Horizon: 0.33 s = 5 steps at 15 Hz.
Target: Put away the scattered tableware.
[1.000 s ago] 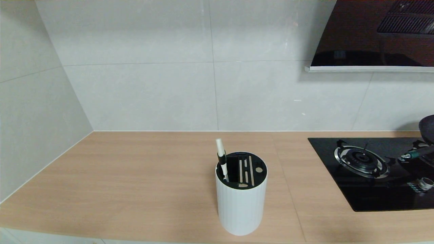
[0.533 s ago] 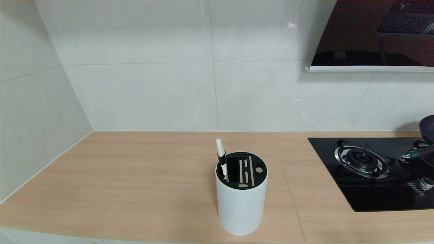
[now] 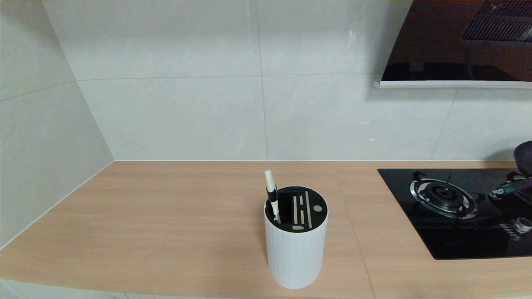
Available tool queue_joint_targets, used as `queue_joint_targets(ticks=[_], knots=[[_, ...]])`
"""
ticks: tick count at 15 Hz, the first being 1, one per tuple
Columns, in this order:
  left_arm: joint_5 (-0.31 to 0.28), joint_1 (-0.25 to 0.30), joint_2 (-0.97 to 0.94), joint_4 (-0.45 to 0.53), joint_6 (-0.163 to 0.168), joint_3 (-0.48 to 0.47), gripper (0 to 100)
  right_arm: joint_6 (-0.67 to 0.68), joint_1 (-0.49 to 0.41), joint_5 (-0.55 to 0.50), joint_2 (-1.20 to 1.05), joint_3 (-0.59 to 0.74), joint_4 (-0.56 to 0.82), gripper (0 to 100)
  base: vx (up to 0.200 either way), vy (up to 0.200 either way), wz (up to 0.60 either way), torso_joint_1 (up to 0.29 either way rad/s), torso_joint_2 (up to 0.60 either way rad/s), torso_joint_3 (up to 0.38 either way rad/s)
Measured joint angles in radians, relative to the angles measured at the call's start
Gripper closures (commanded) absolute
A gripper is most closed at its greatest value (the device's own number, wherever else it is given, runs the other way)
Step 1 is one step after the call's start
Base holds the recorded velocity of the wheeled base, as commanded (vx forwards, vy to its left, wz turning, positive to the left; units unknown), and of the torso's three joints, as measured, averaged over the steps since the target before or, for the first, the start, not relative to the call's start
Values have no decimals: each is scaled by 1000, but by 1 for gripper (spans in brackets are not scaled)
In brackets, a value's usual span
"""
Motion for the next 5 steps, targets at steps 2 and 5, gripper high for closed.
queue_joint_targets(ticks=[2,5], knots=[[-37,-1,0,9,45,7,0,2,0,14,0,1,1,0,0,0,0,0,0,0],[-48,-6,0,11,52,10,0,4,0,18,0,2,1,0,0,0,0,0,0,0]])
